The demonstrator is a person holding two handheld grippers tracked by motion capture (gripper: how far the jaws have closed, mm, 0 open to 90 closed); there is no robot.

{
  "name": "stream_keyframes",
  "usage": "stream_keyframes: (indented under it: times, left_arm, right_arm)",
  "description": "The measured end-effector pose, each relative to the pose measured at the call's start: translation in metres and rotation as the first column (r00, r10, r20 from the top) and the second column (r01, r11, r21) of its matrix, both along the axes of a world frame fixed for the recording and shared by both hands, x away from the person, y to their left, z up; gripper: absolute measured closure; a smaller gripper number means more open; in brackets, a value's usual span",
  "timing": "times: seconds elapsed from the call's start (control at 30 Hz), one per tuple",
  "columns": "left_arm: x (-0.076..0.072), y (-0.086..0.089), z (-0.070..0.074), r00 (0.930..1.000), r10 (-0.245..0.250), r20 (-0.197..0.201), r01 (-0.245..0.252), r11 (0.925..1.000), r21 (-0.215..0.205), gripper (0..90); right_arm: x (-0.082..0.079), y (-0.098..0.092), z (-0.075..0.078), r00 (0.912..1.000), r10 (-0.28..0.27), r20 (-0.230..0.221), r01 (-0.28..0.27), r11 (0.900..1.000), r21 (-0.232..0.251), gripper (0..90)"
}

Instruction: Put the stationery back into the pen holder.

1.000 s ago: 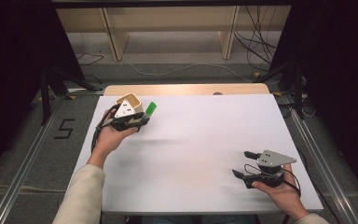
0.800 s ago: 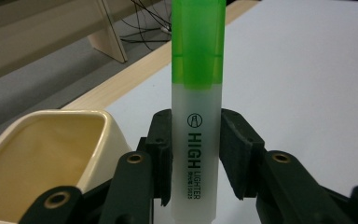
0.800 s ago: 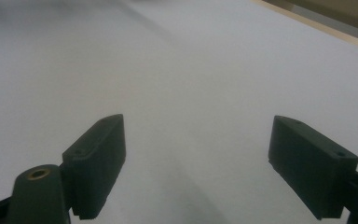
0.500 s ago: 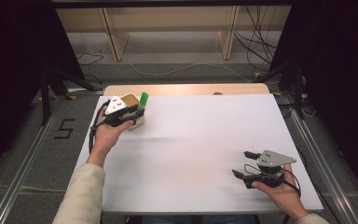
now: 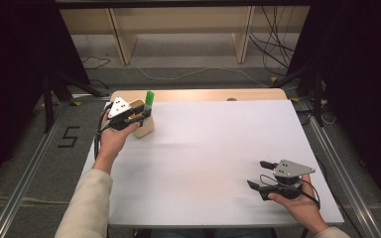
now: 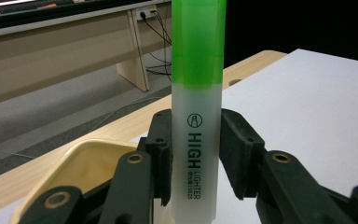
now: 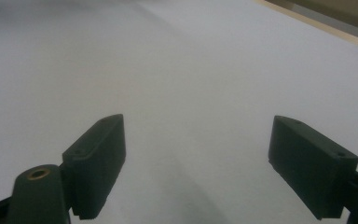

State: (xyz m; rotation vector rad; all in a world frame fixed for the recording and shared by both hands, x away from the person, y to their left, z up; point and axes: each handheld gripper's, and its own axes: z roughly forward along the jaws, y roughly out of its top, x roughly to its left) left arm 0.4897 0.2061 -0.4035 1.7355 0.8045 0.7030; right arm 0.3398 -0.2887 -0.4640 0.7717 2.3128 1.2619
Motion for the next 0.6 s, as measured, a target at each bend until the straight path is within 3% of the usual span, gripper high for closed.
stream_keyframes:
  times: [0.3, 0.4, 0.6]
  left_arm:
    - [0.01, 0.003, 0.003, 0.9993, 0.019, 0.032, -0.018, 0.9998, -0.011, 66.1]
    - [0.014, 0.005, 0.006, 0.9989, 0.026, 0.038, -0.024, 0.9979, -0.06, 66.1]
    - [0.02, 0.009, 0.01, 0.9983, 0.043, 0.04, -0.041, 0.9979, -0.05, 66.1]
  right_arm:
    - [0.0, 0.0, 0.0, 1.0, 0.0, 0.0, 0.0, 1.0, 0.001, 19.6]
    - [0.0, -0.001, 0.0, 1.0, 0.0, 0.001, 0.0, 1.0, 0.001, 19.6]
    - [0.0, -0.001, 0.0, 1.0, -0.001, -0.002, 0.001, 1.0, 0.002, 19.6]
